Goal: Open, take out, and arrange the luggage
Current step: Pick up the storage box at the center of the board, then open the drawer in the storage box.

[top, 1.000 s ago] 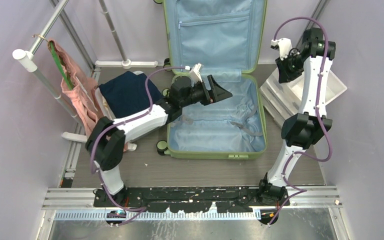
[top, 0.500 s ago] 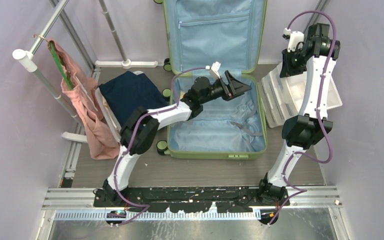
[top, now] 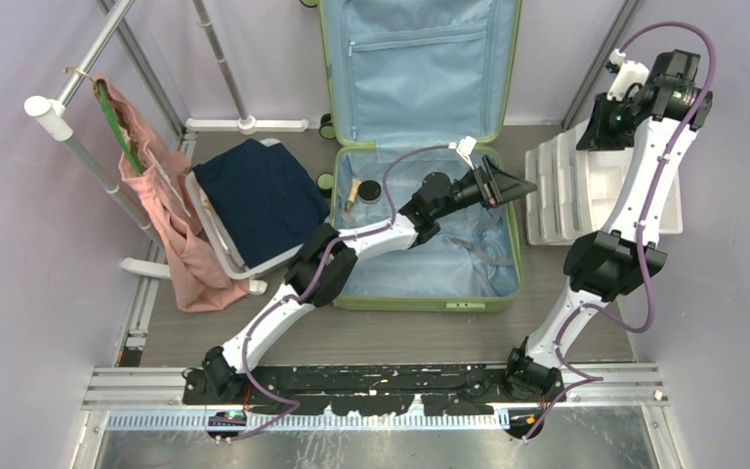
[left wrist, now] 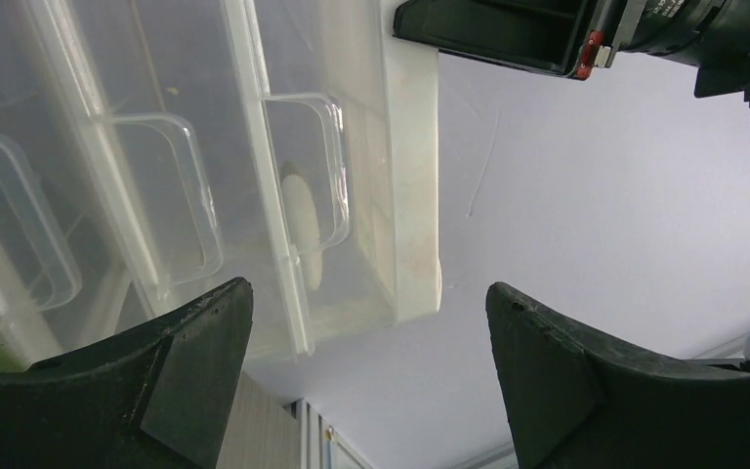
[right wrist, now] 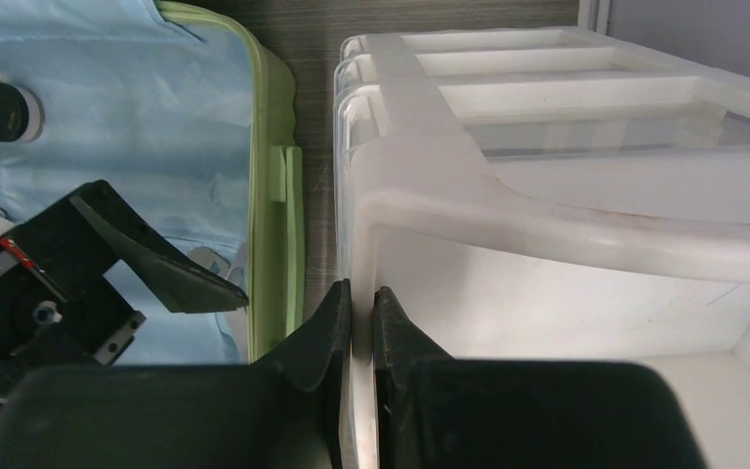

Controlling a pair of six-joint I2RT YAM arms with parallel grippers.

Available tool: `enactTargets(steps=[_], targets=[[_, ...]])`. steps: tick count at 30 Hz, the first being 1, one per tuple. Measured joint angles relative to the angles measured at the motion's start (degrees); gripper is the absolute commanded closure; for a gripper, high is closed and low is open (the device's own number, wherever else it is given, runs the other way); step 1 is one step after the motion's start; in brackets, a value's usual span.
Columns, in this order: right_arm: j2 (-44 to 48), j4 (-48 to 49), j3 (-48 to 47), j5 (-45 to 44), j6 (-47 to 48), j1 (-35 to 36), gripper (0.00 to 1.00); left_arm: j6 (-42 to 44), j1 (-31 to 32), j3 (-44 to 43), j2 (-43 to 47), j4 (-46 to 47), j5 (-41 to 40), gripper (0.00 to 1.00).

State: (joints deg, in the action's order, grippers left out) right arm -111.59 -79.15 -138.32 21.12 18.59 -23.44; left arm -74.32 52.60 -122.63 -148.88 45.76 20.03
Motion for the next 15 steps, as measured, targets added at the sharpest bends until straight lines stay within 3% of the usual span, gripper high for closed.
enactTargets(steps=[15], targets=[[3.61,-1.90,0.35,4.33,-1.64,-1.09,0.99,4.46,2.51,-13.09,-8.63,-3.50,-7.63,0.10]])
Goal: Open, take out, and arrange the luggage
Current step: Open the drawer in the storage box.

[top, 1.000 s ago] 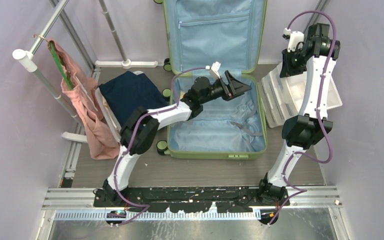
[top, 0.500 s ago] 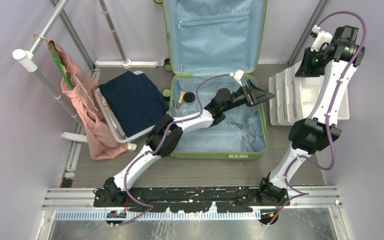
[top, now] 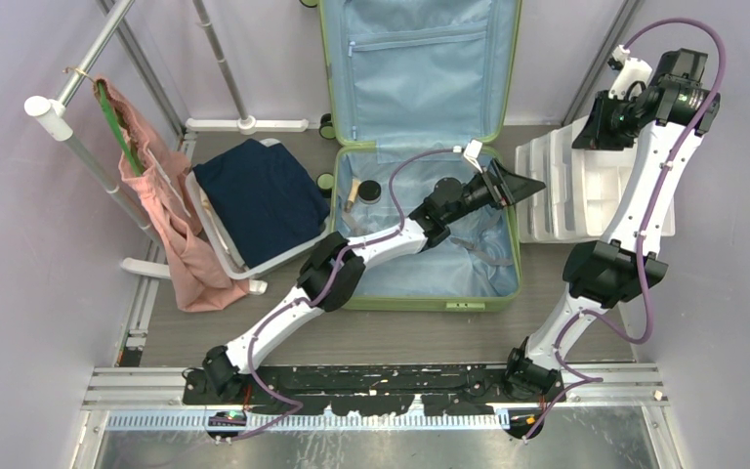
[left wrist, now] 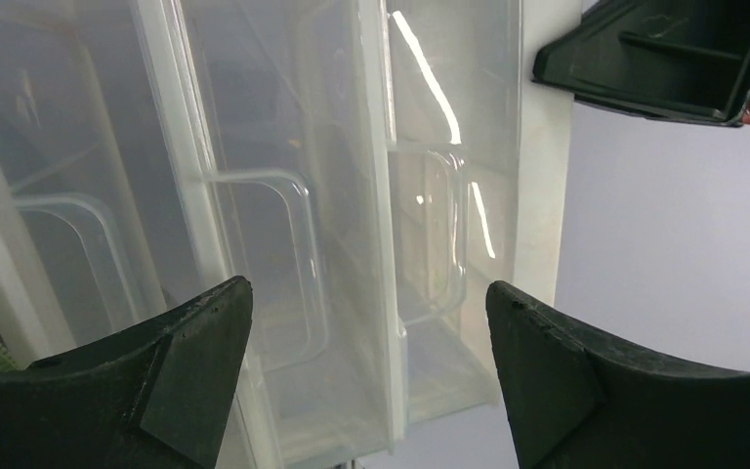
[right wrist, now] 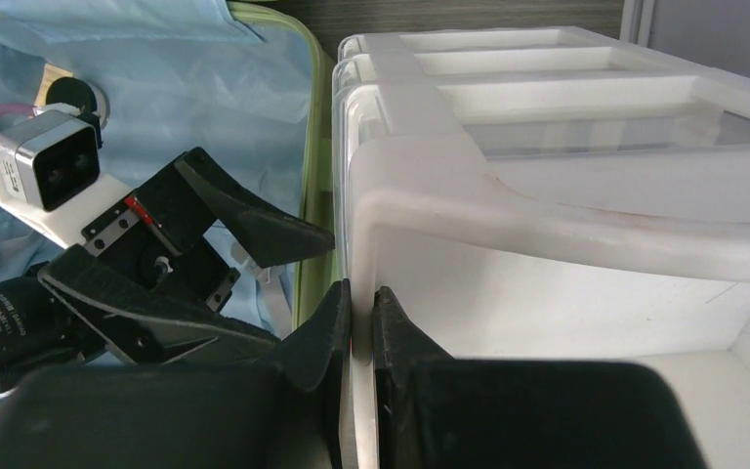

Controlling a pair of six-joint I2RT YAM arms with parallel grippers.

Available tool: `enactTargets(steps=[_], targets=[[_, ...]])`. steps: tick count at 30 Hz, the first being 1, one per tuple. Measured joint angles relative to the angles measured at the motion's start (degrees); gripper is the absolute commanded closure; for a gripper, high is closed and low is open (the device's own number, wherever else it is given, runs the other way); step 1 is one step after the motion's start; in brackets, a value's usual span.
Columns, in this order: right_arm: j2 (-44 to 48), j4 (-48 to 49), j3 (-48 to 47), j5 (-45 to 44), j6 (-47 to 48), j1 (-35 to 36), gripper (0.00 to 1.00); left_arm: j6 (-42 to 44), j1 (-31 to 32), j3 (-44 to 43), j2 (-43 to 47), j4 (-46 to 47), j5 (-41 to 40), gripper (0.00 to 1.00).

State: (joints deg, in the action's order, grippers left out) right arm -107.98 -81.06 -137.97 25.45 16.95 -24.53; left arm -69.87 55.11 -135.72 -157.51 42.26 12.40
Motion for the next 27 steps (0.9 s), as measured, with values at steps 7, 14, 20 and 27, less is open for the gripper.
enactTargets(steps=[7,14,20,27], targets=[[0.00,-1.03,0.22,0.61,0.07,-0.02,0.99,1.31,0.20,-4.26,-1.88,-3.39,-2.21,0.14],[0.00,-1.07,0.81,0.74,0.04,-0.02,0.99,0.66,0.74,-6.78,-2.67,-3.78,-2.32,0.18],[0.00,-1.22,0.92,0.85,0.04,-0.02,0.99,-0.35,1.31,-6.99,-2.67,-4.31,-2.62,0.21],[0.07,-1.25,1.09,1.33,0.04,-0.02,0.99,-0.72,1.64,-7.76,-2.67,-6.60,-3.43,0.21]])
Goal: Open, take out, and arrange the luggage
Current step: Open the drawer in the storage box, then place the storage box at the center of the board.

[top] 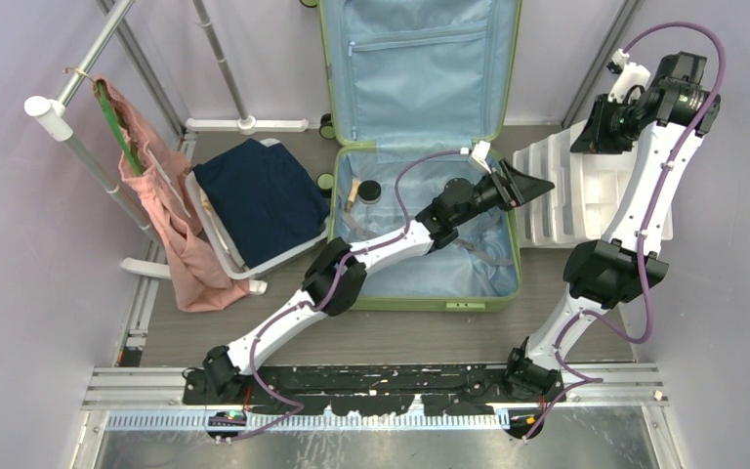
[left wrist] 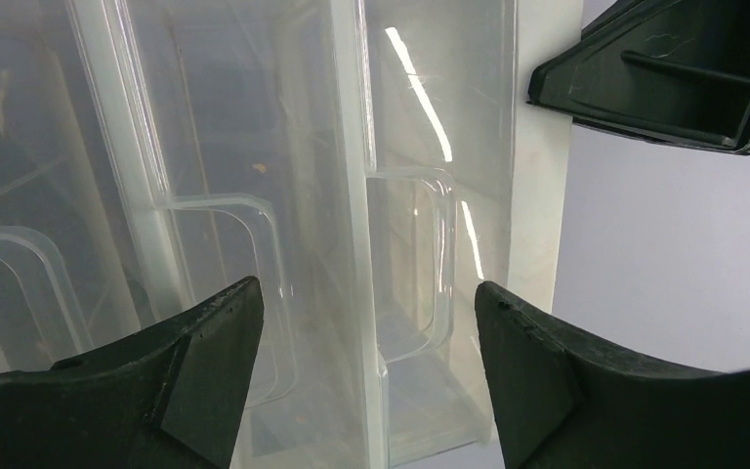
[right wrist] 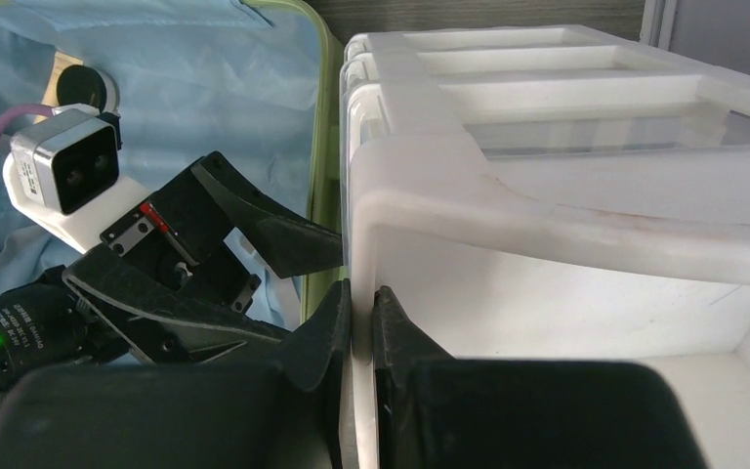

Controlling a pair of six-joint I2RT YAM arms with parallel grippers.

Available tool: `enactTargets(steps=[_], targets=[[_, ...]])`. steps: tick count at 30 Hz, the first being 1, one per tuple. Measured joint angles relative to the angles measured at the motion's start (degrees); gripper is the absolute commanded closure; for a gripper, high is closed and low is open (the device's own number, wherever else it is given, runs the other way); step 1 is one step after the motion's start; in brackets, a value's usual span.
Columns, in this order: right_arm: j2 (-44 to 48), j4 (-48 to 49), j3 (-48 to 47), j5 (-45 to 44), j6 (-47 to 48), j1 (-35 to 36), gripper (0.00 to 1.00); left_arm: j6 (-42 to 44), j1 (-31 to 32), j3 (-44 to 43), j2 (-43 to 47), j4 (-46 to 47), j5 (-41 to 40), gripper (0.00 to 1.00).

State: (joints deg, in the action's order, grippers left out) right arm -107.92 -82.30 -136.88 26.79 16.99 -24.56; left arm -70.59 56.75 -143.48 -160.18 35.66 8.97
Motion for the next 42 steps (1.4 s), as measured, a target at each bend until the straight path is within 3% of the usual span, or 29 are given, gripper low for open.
enactTargets(steps=[14,26,35,42], targets=[[1.09,0.37,2.32,-0.79,1.16,-0.04,0.99,-2.58,0.50,-0.76,-0.68,-2.14,-0.61,0.44],[1.33,1.81,4.07,-9.84,5.66,2.64,0.99,-4.66,0.15,2.89,-0.85,1.07,-1.11,0.51],[-1.36,4.52,4.07,-15.17,8.20,5.62,0.99,-8.20,-0.28,6.27,0.24,1.64,-4.63,0.45],[-3.72,5.55,3.41,-15.17,7.87,6.82,0.99,-10.19,-0.35,10.58,4.42,-4.24,-7.98,0.39]])
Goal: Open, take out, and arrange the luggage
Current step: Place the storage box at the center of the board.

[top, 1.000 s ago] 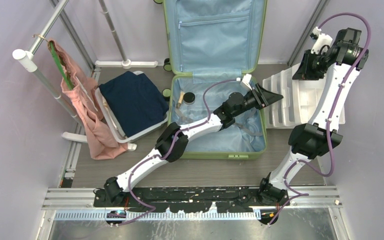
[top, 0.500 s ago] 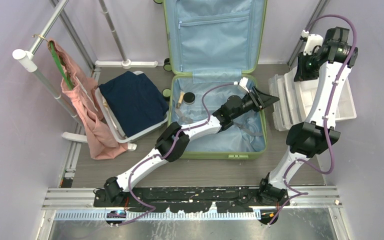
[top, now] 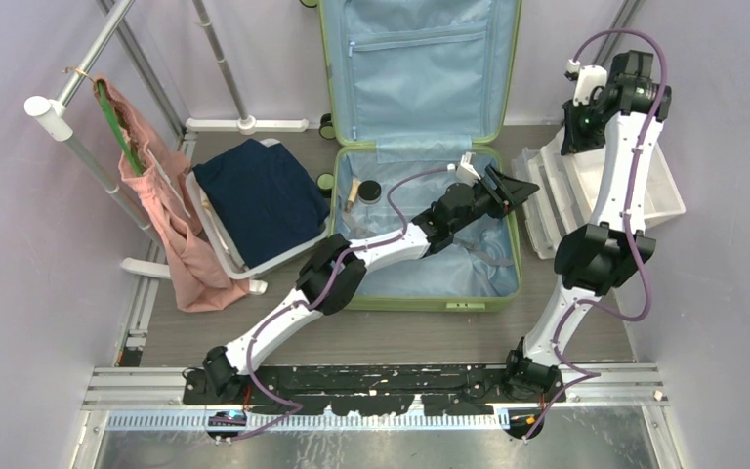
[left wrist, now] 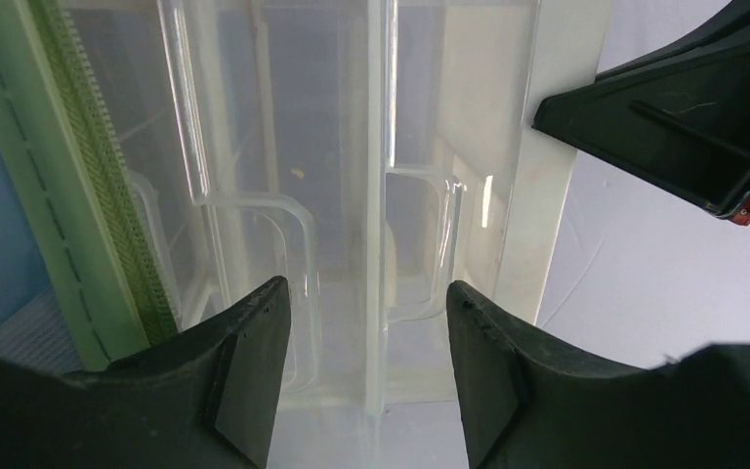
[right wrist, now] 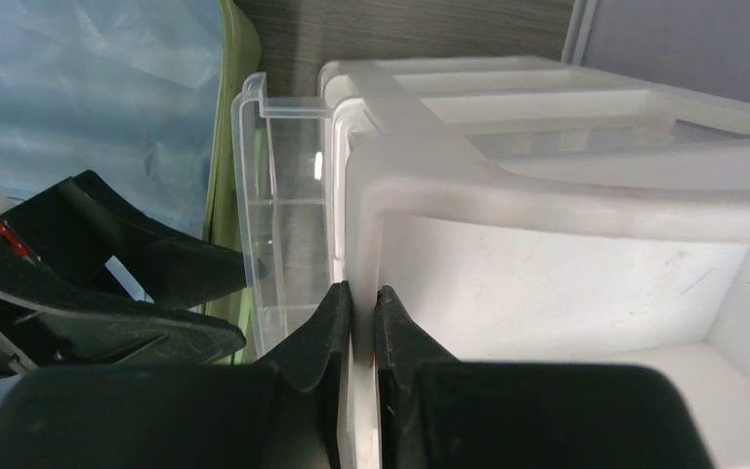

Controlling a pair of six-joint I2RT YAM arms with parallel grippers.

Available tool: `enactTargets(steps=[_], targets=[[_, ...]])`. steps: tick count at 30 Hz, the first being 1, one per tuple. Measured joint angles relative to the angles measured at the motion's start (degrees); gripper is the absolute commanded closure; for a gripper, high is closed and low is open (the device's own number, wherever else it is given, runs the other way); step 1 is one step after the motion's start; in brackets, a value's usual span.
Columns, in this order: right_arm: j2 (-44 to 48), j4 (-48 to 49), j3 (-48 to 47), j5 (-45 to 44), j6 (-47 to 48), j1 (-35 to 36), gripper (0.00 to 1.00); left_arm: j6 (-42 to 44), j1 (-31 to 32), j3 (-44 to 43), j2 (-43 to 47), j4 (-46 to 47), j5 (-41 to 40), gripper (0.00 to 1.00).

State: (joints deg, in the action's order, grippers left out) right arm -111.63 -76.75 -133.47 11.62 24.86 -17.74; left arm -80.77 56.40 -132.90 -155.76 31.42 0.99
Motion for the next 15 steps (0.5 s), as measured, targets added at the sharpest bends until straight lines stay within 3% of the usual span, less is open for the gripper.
enactTargets(steps=[15], targets=[[-4.98,3.50,-1.16,-0.44,-0.81,1.68,0.99,-2.64,-1.11,1.49,4.66,-12.96,-1.27,0.25]])
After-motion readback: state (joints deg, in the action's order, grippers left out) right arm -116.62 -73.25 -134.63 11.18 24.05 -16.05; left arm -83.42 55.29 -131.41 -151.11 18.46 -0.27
